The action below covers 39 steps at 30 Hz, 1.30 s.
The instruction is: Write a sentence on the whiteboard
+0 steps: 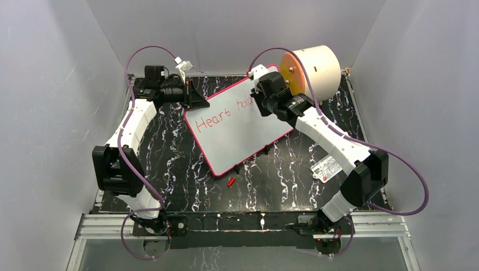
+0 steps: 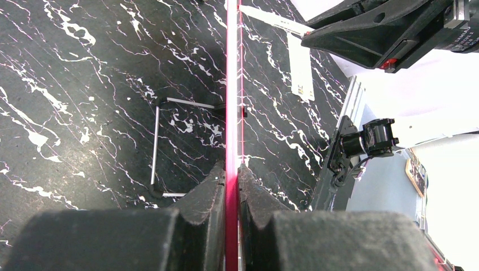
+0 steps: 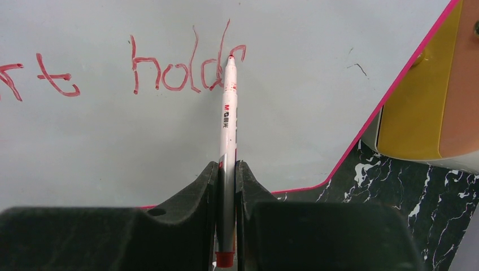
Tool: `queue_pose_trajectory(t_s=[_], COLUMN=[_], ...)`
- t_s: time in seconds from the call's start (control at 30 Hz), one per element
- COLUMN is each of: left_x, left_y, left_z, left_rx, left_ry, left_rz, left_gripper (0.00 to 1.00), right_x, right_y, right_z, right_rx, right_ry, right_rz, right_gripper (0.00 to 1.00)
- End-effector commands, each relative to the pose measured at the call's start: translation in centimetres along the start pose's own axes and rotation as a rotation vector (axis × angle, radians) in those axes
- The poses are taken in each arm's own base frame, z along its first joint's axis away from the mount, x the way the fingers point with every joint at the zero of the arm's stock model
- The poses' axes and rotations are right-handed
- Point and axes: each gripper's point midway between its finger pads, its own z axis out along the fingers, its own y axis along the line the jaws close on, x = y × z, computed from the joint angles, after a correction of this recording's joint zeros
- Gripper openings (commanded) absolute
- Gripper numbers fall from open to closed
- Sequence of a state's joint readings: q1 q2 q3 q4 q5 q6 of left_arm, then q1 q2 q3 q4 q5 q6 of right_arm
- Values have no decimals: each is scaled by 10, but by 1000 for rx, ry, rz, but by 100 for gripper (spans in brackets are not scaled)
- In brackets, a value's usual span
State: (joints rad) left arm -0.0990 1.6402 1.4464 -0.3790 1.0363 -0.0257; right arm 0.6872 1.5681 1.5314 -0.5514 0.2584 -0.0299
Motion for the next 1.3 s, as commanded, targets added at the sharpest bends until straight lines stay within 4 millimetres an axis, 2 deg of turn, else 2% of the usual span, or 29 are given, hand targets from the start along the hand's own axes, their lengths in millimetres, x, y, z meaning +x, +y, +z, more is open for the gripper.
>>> queue_pose_trajectory(t_s=[0.0,0.57,0.97,1.27], left_x=[19,18,18,17], left_y=[-9,-10,-10,-11], left_z=[0,0,0,-1], left_rx=[16,17,17,17], left_ry=[54,53,53,51], left_rz=[-53,-51,-51,-49], left_gripper=[0,0,0,0], right_x=[-1,10,21,19], right_y=[1,-9,-6,2], right_z=[-1,0,-1,-5], right_rx=[-11,50,32,-16], right_ry=[-4,29,60,54], right_rz=[-3,-3,-2,5], right_gripper=[0,0,0,0])
